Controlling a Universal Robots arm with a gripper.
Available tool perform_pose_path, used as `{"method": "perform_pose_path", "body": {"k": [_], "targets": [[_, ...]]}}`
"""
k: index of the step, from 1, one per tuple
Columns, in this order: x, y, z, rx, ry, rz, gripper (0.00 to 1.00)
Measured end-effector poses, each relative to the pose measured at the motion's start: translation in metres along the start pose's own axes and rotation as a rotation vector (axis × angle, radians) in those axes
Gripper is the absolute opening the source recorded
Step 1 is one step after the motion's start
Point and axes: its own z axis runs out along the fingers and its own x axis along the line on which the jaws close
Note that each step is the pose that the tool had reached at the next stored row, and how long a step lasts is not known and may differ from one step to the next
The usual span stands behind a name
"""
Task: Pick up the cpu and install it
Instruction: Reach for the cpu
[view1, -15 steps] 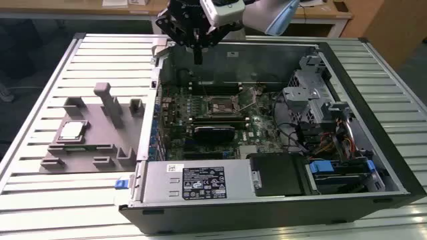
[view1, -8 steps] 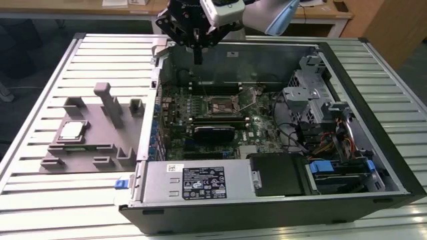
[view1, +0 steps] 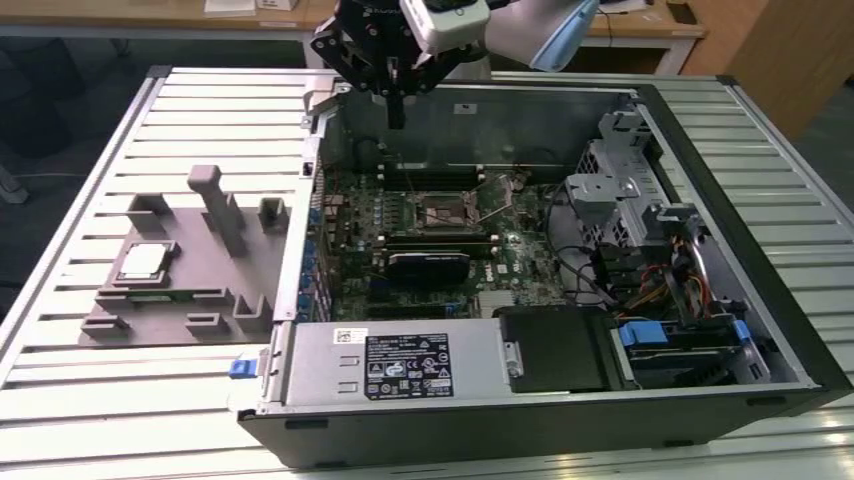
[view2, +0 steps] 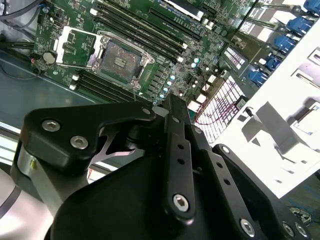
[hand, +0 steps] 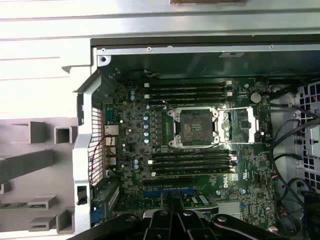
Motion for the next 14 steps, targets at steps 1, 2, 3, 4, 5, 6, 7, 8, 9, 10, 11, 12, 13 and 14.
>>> {"method": "perform_pose_path", "body": {"k": [1, 2, 3, 4, 5, 6, 7, 8, 9, 10, 11, 12, 13, 14], "targets": [[0.0009, -0.0001, 0.0000, -0.0001, 0.0000, 0.000, 0.11], [0.0017, -0.0001, 0.0000, -0.0003, 0.0000, 0.000, 0.11], [0.0026, -0.0002, -0.0001, -0.0003, 0.0000, 0.000, 0.11], [0.0039, -0.0003, -0.0002, -0.0003, 0.0001, 0.000, 0.11], [0.0050, -0.0003, -0.0002, -0.0004, 0.0000, 0.000, 0.11], [0.0061, -0.0004, -0.0002, -0.0003, 0.0000, 0.000, 0.11], [0.0075, -0.0005, -0.0003, -0.0003, 0.0001, 0.000, 0.11], [0.0087, -0.0006, -0.0003, -0.0004, 0.0000, 0.000, 0.11], [0.0098, -0.0007, -0.0003, -0.0004, -0.0001, 0.000, 0.11], [0.0108, -0.0007, -0.0004, -0.0004, 0.0000, 0.000, 0.11], [0.0119, -0.0008, -0.0004, -0.0004, -0.0001, 0.000, 0.11], [0.0130, -0.0009, -0.0005, -0.0003, 0.0000, 0.000, 0.11], [0.0140, -0.0010, -0.0005, -0.0004, 0.0000, 0.000, 0.11], [0.0152, -0.0011, -0.0005, -0.0003, 0.0000, 0.000, 0.11]]}}
